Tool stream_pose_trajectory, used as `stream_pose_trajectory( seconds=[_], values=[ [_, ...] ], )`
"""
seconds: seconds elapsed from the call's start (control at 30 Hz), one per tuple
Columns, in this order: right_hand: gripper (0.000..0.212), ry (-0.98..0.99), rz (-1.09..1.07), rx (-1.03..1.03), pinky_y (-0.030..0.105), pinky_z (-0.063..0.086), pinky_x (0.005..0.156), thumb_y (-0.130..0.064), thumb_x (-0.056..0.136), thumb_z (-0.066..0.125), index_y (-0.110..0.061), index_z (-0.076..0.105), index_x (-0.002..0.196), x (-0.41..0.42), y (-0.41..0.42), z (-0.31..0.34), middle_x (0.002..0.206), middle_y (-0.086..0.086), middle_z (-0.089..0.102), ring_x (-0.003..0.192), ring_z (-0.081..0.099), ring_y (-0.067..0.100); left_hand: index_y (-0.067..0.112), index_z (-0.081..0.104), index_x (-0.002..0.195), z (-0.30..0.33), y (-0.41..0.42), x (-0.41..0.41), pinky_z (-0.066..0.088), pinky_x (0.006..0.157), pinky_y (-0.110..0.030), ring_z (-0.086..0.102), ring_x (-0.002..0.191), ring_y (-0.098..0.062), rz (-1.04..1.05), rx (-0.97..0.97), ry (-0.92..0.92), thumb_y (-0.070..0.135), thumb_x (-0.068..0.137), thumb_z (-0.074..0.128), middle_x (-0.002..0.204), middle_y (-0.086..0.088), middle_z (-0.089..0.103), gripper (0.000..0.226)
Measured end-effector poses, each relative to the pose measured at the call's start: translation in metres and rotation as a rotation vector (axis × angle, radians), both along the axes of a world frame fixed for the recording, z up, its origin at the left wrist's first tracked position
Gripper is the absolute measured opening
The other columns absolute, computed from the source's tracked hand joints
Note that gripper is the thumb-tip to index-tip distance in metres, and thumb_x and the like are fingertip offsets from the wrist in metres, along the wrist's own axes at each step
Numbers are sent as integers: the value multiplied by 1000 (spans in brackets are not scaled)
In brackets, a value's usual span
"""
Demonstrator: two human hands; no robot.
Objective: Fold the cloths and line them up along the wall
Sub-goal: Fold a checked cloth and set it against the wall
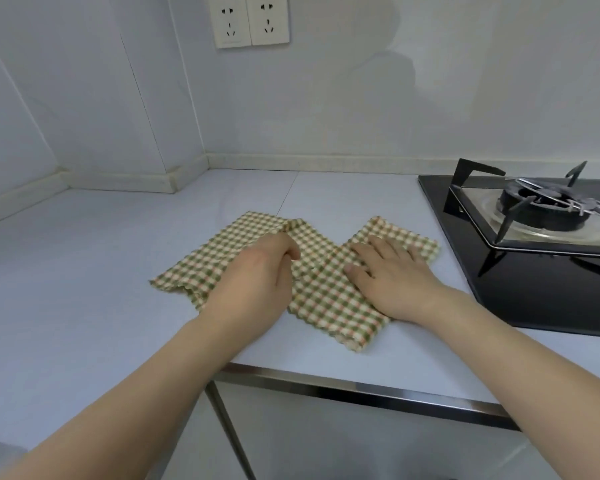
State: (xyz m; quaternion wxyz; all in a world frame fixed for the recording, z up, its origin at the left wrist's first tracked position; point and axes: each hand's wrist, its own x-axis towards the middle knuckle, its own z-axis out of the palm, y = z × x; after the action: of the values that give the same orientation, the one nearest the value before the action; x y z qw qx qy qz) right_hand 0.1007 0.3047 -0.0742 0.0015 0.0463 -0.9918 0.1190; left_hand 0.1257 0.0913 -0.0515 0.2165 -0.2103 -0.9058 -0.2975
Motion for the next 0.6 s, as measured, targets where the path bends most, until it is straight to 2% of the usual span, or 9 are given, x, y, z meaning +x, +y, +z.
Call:
stream_pose_trajectory(
  seconds=[0.07, 0.13, 0.17, 0.23, 0.3, 0.37, 0.5, 0.57, 0.6],
  values=[
    [59, -65, 22, 35, 46, -3, 117, -60, 97, 16, -38, 12, 151, -6, 3, 4, 162, -2, 3, 148, 0, 21, 15, 62, 98, -6, 13, 8, 38, 75, -8, 49, 79, -1, -135, -95, 4, 6, 95, 48, 90, 7, 56, 17],
    [56, -103, 35, 13, 45, 0, 117, -59, 98, 15, -40, 14, 151, -12, 12, 10, 162, -4, 4, 148, 2, 21, 17, 60, 95, -15, 21, 12, 42, 82, -23, 48, 86, -12, -194, -254, -31, 20, 95, 44, 94, 4, 55, 16],
    [54, -99, 34, -6, 44, 1, 118, -56, 99, 15, -40, 16, 151, -13, 18, 12, 162, -5, 6, 148, 4, 21, 19, 59, 93, -19, 21, 11, 42, 80, -30, 47, 85, -14, -178, -321, -29, 29, 94, 37, 92, 5, 53, 24],
    [53, -66, 29, 9, 46, -1, 119, -52, 100, 14, -39, 14, 152, -14, 27, 8, 162, -3, 5, 148, 2, 21, 22, 54, 89, -16, 21, 11, 41, 78, -33, 44, 81, -14, -97, -430, -17, 44, 88, 24, 88, 7, 49, 37],
    [54, -38, 18, 46, 49, -6, 118, -51, 100, 12, -39, 8, 152, -12, 29, 2, 162, -1, -1, 148, -4, 23, 26, 49, 89, -9, 29, 15, 39, 83, -33, 42, 85, -13, -2, -534, -54, 55, 88, 26, 90, 10, 46, 37],
    [54, -31, 10, 55, 50, -8, 117, -52, 99, 11, -40, 7, 152, -12, 28, -2, 162, 0, -3, 148, -6, 26, 26, 45, 90, -3, 43, 19, 37, 88, -33, 41, 93, -14, 49, -535, -154, 67, 86, 37, 95, 10, 43, 42],
    [55, -39, 10, 41, 50, -9, 116, -54, 98, 11, -41, 6, 152, -14, 30, -1, 162, 0, -4, 148, -8, 27, 27, 41, 98, 5, 55, 15, 35, 99, -41, 40, 112, -21, 112, -627, -366, 82, 76, 37, 113, 4, 44, 60],
    [55, -45, 14, 44, 50, -10, 116, -54, 98, 11, -42, 6, 151, -14, 30, -2, 162, 0, -5, 148, -8, 27, 27, 43, 94, 11, 52, 8, 36, 97, -42, 41, 109, -22, 87, -581, -438, 80, 76, 43, 111, 3, 46, 56],
    [55, -48, 18, 49, 50, -10, 117, -54, 98, 11, -42, 5, 151, -14, 30, -2, 162, 0, -5, 148, -8, 27, 26, 45, 91, 11, 53, 6, 37, 93, -39, 43, 104, -21, 65, -519, -397, 72, 79, 47, 106, 4, 47, 48]
  ],
)
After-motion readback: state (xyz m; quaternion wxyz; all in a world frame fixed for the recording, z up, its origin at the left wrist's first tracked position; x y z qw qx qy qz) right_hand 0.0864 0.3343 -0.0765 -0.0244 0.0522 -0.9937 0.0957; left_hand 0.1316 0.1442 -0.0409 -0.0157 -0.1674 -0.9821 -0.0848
